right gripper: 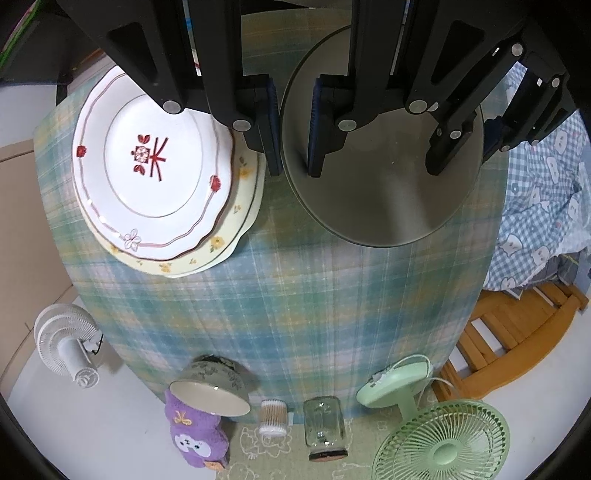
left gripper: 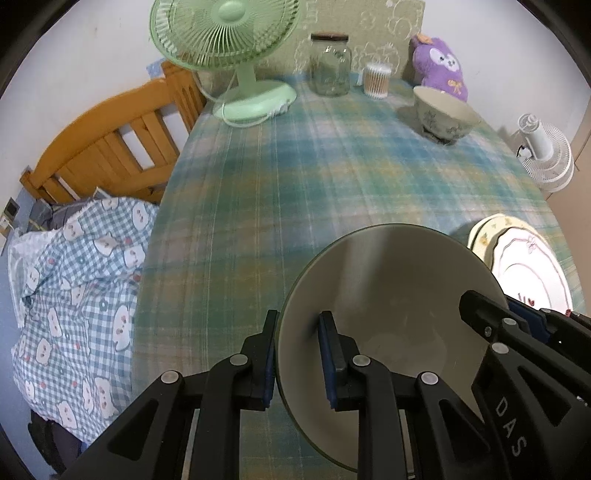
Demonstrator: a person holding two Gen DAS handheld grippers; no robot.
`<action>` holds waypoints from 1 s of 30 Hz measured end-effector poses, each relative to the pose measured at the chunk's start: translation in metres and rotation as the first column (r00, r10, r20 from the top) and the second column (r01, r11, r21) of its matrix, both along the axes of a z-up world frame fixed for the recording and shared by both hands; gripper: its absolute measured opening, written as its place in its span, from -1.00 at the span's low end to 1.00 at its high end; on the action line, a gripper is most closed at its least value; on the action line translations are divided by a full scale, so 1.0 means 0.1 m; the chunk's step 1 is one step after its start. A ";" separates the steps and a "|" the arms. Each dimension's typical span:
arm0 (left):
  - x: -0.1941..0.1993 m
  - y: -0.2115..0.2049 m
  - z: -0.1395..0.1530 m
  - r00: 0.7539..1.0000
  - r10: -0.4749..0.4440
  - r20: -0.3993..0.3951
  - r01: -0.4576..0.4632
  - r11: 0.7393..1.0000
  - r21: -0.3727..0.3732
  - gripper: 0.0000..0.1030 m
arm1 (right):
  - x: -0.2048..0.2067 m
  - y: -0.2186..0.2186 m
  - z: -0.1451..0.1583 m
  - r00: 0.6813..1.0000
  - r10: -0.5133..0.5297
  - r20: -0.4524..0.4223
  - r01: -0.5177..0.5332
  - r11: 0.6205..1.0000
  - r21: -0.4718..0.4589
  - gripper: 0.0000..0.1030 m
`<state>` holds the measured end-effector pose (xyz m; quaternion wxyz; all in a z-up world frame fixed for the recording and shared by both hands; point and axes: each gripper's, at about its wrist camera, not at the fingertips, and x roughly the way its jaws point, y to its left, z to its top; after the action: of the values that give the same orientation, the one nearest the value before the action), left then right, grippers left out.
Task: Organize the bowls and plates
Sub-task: 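Lift the bowl with both tools and carry it toward the plate stack, then lower the bowl beside the plate stack and open both tools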
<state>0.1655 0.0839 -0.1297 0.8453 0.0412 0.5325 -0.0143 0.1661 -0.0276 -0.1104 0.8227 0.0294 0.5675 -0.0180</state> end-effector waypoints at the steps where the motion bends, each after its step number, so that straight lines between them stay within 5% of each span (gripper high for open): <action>1: 0.00 0.01 -0.01 1.000 0.002 -0.005 -0.002 1.000 -0.004 -0.64 | -0.01 0.01 -0.01 1.000 0.002 0.004 -0.002 1.000 -0.006 -0.67; 13: 0.05 -0.01 -0.07 1.000 0.001 -0.018 -0.002 1.000 -0.014 -0.64 | 0.02 0.01 -0.06 1.000 -0.003 0.010 0.003 1.000 -0.015 -0.67; 24: 0.00 0.00 0.07 1.000 -0.024 -0.013 0.023 0.999 -0.029 0.05 | 0.01 -0.01 0.06 1.000 -0.007 0.000 0.007 1.000 0.005 -0.65; 27: 0.00 0.04 0.19 0.999 -0.050 0.009 0.050 0.998 -0.036 0.22 | -0.02 -0.01 0.17 1.000 -0.015 0.023 0.015 1.000 0.015 -0.47; 29: 0.00 0.06 0.29 0.997 -0.070 0.031 0.072 0.997 -0.039 0.26 | -0.04 -0.01 0.28 0.999 -0.021 0.050 0.020 1.000 0.021 0.00; 30: 0.00 0.07 0.36 0.996 -0.078 0.051 0.080 0.996 -0.035 0.29 | -0.05 -0.01 0.33 0.997 -0.025 0.070 0.024 0.999 0.022 0.08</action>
<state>0.1651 0.0905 -0.0936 0.8575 0.0470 0.5092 -0.0565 0.1607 -0.0286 -0.0770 0.8413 0.0457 0.5382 -0.0209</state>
